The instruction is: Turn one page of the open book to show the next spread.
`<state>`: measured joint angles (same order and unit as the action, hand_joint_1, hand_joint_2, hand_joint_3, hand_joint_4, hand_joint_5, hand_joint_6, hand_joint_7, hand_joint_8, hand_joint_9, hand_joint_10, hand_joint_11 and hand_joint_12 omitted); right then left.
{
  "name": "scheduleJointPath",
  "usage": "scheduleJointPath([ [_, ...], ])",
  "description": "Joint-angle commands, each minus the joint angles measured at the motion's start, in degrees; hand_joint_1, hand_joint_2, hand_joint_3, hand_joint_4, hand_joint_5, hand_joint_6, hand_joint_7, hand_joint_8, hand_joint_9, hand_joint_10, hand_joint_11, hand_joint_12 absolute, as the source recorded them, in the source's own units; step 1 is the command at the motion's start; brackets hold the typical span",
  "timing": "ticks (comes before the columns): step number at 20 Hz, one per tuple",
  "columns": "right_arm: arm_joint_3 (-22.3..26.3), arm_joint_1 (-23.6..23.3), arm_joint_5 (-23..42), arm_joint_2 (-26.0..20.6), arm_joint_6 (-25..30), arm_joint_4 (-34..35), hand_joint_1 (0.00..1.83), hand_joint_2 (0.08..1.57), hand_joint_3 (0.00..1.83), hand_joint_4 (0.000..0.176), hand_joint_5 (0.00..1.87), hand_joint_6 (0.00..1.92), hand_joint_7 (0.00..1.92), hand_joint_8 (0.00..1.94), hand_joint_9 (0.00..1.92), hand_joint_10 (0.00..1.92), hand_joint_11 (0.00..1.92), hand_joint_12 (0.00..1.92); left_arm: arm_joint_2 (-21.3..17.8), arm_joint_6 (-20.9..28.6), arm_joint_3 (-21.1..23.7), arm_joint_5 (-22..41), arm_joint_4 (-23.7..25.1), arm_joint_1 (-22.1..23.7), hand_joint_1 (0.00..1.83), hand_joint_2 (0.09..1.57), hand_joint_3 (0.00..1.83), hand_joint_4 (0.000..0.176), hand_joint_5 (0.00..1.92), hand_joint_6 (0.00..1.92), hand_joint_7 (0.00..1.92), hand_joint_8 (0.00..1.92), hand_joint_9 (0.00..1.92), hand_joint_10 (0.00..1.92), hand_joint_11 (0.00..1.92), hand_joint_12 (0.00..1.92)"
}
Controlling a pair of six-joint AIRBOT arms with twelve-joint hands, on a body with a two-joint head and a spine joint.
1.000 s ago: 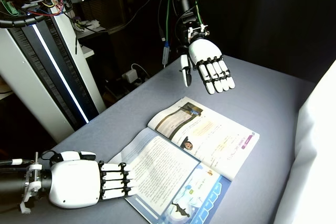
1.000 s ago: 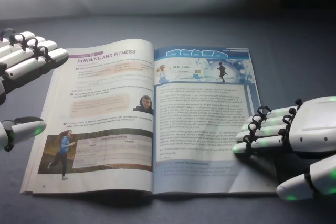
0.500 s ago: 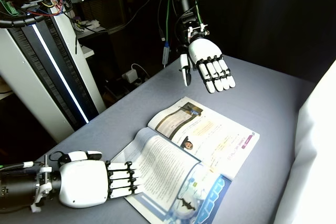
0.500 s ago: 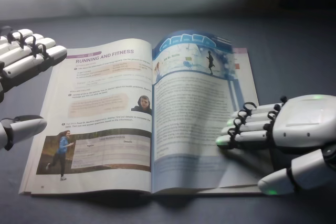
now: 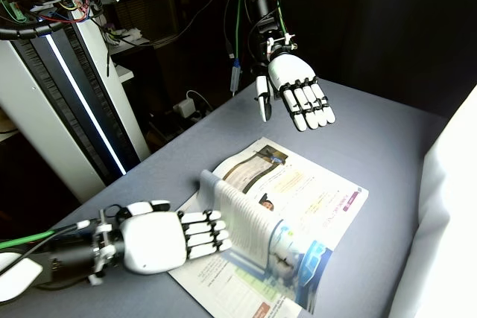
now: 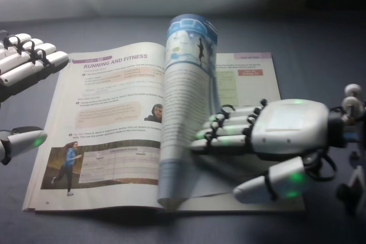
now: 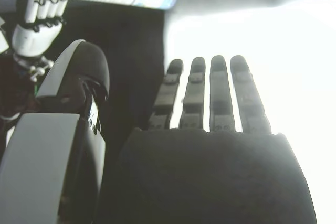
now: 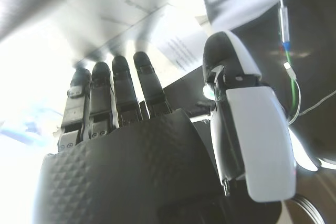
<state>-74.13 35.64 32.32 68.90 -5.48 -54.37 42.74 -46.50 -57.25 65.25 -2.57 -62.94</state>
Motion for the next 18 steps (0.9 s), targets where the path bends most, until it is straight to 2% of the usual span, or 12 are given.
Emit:
scheduleJointPath([
  [1,-0.49,-1.09,6.07,1.03,0.02,2.74,0.0,1.29,0.01,0.0,0.0,0.0,0.0,0.0,0.0,0.0,0.0,0.0,-0.52,-0.03,-0.04,7.68,-1.54,0.28,0.31,1.38,0.0,0.0,0.02,0.01,0.0,0.0,0.0,0.0,0.0,0.0],
  [3,-1.78,-1.94,7.16,3.32,-0.32,3.61,0.0,1.27,0.0,0.0,0.0,0.0,0.0,0.0,0.0,0.0,0.0,0.0,-0.78,-0.25,0.16,8.67,-1.8,0.01,0.2,1.41,0.01,0.0,0.0,0.0,0.0,0.0,0.0,0.0,0.0,0.0],
  [4,-2.3,-2.58,7.76,4.37,-0.59,3.67,0.0,1.27,0.0,0.0,0.04,0.02,0.0,0.0,0.0,0.0,0.0,0.0,-1.09,-0.8,0.47,9.8,-2.25,-0.43,0.04,1.43,0.02,0.0,0.0,0.0,0.0,0.0,0.0,0.0,0.0,0.0],
  [5,-2.84,-2.98,8.13,5.48,-1.15,3.91,0.0,1.27,0.0,0.0,0.01,0.0,0.0,0.0,0.0,0.0,0.0,0.0,-1.43,-1.26,0.8,11.1,-2.97,-1.03,0.01,1.45,0.02,0.0,0.0,0.0,0.0,0.0,0.0,0.0,0.0,0.0],
  [10,-4.77,-6.31,10.25,10.15,-5.02,5.53,0.0,1.26,0.0,0.0,0.0,0.0,0.0,0.0,0.0,0.0,0.0,0.0,-2.86,-2.42,1.74,16.75,-7.3,-5.2,0.0,1.45,0.02,0.0,0.0,0.0,0.0,0.0,0.0,0.0,0.0,0.0],
  [11,-4.96,-6.95,11.01,10.91,-5.58,5.62,0.0,1.27,0.0,0.0,0.0,0.0,0.0,0.0,0.0,0.0,0.0,0.0,-3.17,-2.78,2.0,17.76,-8.06,-5.91,0.0,1.45,0.02,0.009,0.0,0.0,0.0,0.0,0.0,0.0,0.0,0.0],
  [13,-5.52,-8.13,12.39,12.53,-5.84,5.73,0.0,1.28,0.0,0.0,0.0,0.0,0.0,0.0,0.0,0.0,0.0,0.0,-3.91,-3.31,2.47,19.56,-9.45,-7.27,0.0,1.46,0.02,0.015,0.0,0.0,0.0,0.0,0.0,0.0,0.0,0.0],
  [15,-5.94,-9.55,13.89,13.5,-6.12,5.87,0.0,1.28,0.0,0.0,0.0,0.0,0.0,0.0,0.0,0.0,0.0,0.0,-4.81,-3.81,3.14,21.98,-11.3,-9.14,0.0,1.46,0.02,0.015,0.0,0.0,0.0,0.0,0.0,0.0,0.0,0.0],
  [16,-5.97,-10.22,14.47,13.84,-6.49,5.85,0.0,1.25,0.0,0.0,0.0,0.0,0.0,0.0,0.0,0.0,0.0,0.0,-5.29,-3.94,3.52,23.76,-12.61,-10.57,0.0,1.48,0.03,0.003,0.01,0.0,0.0,0.0,0.0,0.0,0.0,0.0],
  [18,-5.95,-11.08,15.72,13.95,-6.56,5.6,0.0,1.25,0.0,0.0,0.0,0.0,0.0,0.0,0.0,0.0,0.0,0.0,-5.81,-4.3,4.04,26.51,-14.67,-12.52,0.0,1.48,0.03,0.008,0.02,0.01,0.0,0.0,0.0,0.0,0.0,0.0],
])
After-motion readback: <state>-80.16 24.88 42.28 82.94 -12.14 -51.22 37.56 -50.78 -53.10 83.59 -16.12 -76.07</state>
